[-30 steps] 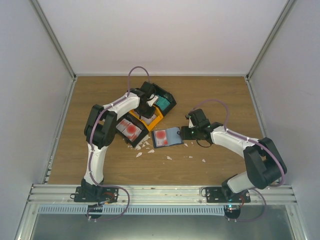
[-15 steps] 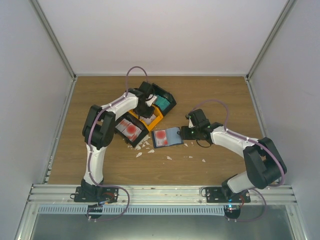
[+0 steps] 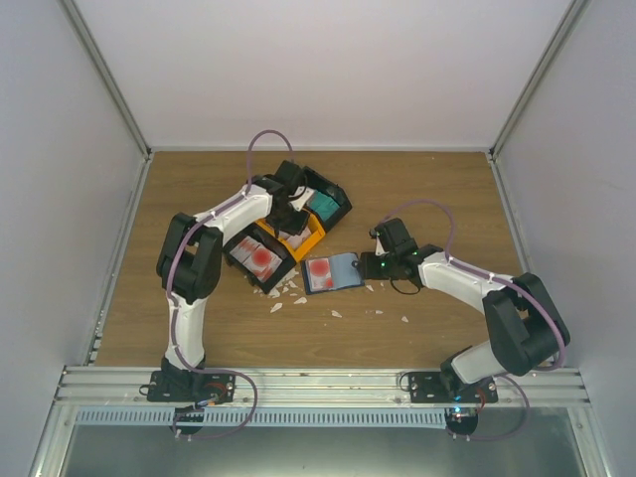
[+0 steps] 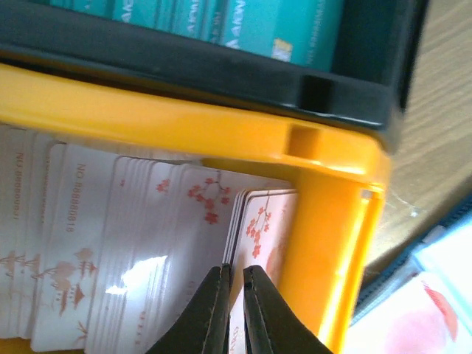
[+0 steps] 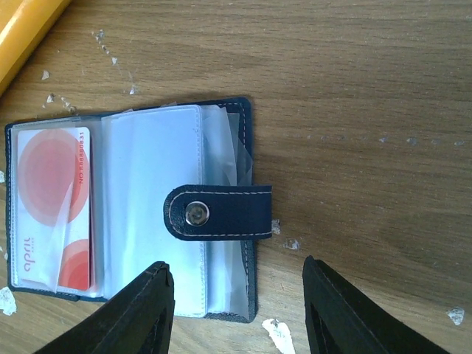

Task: Put the credit cards into the card holder
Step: Pick up the credit card from the storage box.

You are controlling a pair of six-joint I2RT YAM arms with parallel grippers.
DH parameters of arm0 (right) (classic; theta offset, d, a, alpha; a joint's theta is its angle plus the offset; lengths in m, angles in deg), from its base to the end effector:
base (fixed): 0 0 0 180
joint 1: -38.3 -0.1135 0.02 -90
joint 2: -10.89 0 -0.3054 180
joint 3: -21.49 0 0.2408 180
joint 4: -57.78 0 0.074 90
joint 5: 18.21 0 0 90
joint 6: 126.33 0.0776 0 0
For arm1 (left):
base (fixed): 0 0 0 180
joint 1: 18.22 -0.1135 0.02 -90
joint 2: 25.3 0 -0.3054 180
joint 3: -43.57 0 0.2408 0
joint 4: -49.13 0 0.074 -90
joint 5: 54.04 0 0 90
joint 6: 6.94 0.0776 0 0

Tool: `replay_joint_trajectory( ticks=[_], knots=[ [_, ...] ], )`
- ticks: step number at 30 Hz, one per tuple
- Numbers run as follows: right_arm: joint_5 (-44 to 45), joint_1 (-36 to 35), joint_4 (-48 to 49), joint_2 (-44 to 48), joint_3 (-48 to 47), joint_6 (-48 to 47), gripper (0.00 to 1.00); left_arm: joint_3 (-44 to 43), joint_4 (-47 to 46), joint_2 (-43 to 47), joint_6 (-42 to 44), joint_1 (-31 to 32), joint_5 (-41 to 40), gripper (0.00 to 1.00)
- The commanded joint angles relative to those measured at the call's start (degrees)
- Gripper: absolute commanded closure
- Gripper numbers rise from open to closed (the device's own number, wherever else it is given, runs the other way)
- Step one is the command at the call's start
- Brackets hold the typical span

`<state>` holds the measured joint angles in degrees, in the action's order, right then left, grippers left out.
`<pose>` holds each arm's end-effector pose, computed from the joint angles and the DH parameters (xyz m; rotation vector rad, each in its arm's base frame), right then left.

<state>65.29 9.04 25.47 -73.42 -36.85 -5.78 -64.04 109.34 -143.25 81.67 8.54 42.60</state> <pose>0.2449 0.1473 0.1834 -0.0130 2.6716 0.5099 0.3981 -0.2108 0.1976 0.6483 2.7522 -0.2769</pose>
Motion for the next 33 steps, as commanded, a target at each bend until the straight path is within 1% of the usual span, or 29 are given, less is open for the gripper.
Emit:
replay_joint_trajectory(
  ticks=[1, 9, 17, 25, 33],
  knots=[
    [0.08, -0.19, 1.72, -0.65, 0.86, 0.91, 0.51, 1.21, 0.49, 3.17, -1.12, 1.60, 3.59, 0.89],
    [-0.11, -0.22, 2.01, -1.22, 1.16, 0.92, 0.51, 1.60, 1.63, 3.61, -2.59, 2.51, 4.23, 0.88],
    [-0.28, -0.24, 2.29, -1.66, 1.08, 1.16, 0.51, 1.36, 2.18, 3.78, -3.01, 3.73, 3.82, 0.85],
    [-0.27, -0.19, 2.20, -1.94, 1.10, 1.10, 0.51, 1.25, 1.48, 2.38, -2.57, 3.82, 3.44, 0.74],
    [-0.34, -0.19, 2.26, -2.27, 0.69, 1.06, 0.51, 1.56, 1.00, 0.73, -2.23, 3.85, 1.20, 0.66]
  ],
)
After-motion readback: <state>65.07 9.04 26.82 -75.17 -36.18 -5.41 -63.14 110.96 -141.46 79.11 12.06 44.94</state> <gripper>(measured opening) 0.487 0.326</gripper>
